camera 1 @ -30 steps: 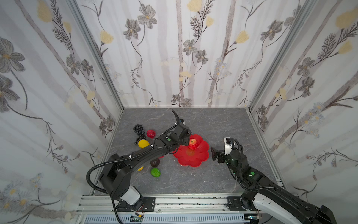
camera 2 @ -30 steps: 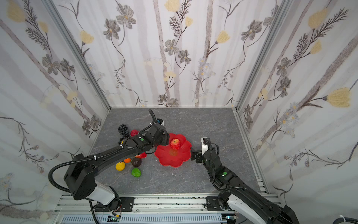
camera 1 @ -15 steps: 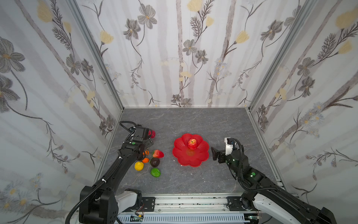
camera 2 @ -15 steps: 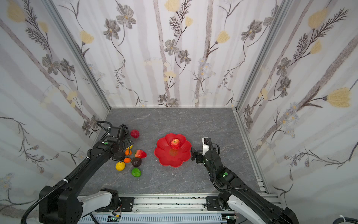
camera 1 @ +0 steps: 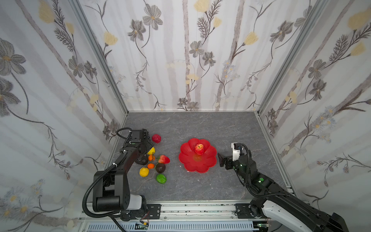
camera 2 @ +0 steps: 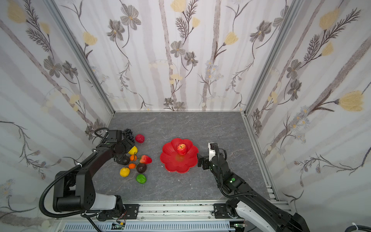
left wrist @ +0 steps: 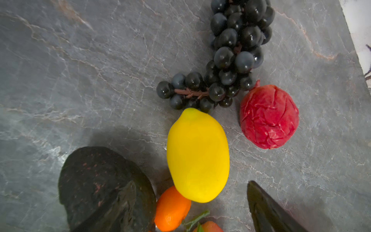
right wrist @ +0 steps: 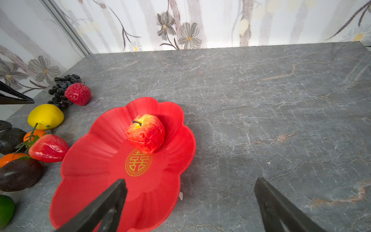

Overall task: Arrange fruit in a fruit bowl
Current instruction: Pick up the fruit from the middle-left of the table.

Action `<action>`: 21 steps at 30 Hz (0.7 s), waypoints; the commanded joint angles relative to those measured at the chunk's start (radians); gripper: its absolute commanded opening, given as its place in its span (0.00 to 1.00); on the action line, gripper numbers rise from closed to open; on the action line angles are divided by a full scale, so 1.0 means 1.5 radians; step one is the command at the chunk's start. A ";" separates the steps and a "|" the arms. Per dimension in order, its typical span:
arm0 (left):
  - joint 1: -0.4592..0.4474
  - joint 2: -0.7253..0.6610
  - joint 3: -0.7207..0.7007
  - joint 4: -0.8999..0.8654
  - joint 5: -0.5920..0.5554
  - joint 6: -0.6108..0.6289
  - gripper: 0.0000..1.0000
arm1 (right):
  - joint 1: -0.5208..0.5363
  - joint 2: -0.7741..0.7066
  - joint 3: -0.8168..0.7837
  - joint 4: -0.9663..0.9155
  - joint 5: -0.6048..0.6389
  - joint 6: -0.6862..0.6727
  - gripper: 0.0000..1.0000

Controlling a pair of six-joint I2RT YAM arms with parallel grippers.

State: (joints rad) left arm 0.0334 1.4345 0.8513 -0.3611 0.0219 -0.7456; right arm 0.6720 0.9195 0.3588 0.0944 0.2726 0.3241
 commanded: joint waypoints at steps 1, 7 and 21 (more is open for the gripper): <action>0.004 0.028 0.017 0.031 0.004 -0.012 0.87 | 0.000 0.003 -0.001 0.023 -0.002 0.004 0.99; 0.006 0.078 0.047 0.035 0.006 -0.010 0.83 | 0.000 0.006 0.001 0.024 -0.006 0.004 0.99; 0.007 0.152 0.075 0.037 0.014 -0.014 0.69 | 0.000 0.012 0.001 0.025 -0.005 0.002 0.99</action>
State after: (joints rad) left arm 0.0422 1.6535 0.9535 -0.3248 0.0433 -0.7536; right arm 0.6720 0.9306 0.3588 0.0948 0.2684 0.3241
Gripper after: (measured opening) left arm 0.697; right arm 0.992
